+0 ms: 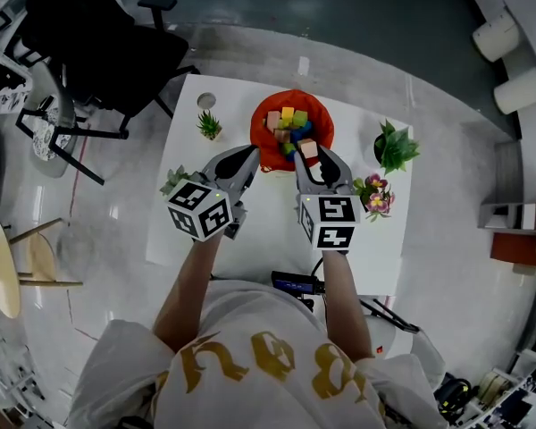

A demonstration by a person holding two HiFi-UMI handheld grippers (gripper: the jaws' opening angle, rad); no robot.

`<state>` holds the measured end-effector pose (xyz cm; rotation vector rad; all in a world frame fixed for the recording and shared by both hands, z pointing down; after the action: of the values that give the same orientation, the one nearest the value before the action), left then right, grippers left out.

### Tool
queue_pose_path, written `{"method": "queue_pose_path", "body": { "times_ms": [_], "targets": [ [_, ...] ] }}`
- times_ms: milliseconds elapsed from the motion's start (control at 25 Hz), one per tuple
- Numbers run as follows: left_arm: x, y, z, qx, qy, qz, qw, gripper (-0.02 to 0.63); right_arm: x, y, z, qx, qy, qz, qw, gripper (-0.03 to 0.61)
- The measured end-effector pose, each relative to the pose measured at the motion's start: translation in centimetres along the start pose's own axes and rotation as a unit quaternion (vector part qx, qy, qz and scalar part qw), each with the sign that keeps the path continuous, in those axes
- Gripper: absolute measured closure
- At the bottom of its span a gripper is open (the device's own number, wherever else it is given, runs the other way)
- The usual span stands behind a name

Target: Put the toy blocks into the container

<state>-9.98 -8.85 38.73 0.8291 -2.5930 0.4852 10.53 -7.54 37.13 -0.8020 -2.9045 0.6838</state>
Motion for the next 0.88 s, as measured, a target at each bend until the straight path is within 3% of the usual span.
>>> {"method": "queue_pose_path", "body": {
  "times_ms": [400,560,880],
  "targets": [
    [1.2,-0.9,-0.5,0.009,0.007,0.012,0.9999,0.614,-1.0,-1.9,-0.7,0.006,0.002,-0.03,1.0,0.407],
    [1.4,-1.0,-0.7,0.01,0.009,0.016,0.9998,0.614,-1.3,-2.1,-1.0,0.01,-0.003,-0.022,1.0,0.382],
    [0.9,-0.7,-0.9,0.011,0.004,0.019,0.9998,0.614,-1.0,-1.5,-1.8,0.015,-0.012,-0.021,1.0,0.403]
  ]
}}
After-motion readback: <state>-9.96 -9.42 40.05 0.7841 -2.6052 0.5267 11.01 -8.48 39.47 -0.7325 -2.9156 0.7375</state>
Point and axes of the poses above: the fingertips, and each gripper's own axes: y backward along the fingers, x to its left, z out of its top, the point moved 10 cm from there along y, backward along the fingers, and after that the axes turned 9 degrees about z, right-handed, at the moved point
